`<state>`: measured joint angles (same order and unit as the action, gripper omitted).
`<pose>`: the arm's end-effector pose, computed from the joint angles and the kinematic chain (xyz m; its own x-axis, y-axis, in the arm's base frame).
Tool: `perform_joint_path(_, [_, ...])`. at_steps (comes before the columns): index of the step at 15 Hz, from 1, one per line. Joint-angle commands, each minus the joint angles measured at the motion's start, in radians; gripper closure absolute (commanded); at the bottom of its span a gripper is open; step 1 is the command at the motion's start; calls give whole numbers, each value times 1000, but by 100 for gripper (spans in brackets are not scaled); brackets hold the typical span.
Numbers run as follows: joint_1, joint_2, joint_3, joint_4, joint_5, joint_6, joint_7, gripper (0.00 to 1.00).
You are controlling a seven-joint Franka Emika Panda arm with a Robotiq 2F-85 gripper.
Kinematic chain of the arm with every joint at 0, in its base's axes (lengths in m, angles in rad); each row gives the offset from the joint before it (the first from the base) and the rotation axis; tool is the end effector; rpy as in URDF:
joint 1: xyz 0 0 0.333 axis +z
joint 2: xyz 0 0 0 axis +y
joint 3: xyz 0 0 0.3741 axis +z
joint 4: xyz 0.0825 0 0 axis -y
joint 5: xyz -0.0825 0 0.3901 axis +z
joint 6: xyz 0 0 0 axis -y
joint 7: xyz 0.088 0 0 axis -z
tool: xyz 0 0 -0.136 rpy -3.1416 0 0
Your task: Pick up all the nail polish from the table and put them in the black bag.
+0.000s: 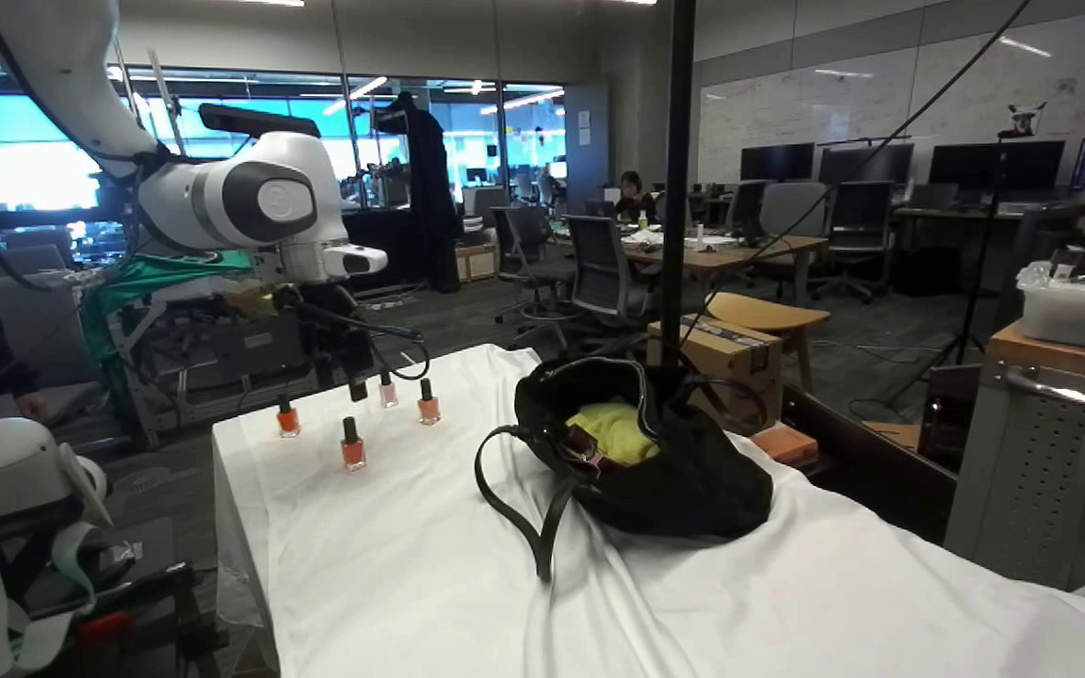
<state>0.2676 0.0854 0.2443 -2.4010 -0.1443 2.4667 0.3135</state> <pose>0.4393 0.2444 0.3033 0.9519 0.3063 0.0020 0.3054 -0.9496 0.0703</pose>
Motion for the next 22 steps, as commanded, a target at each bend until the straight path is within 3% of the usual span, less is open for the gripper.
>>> perform_joint_path(1, [0, 80, -11, 54, 1, 27, -11, 0])
perform_joint_path(9, [-5, 213, -48, 117, 20, 66, -60, 0])
perform_joint_path(22, [-4, 290, -58, 118, 48, 131, -100, 0])
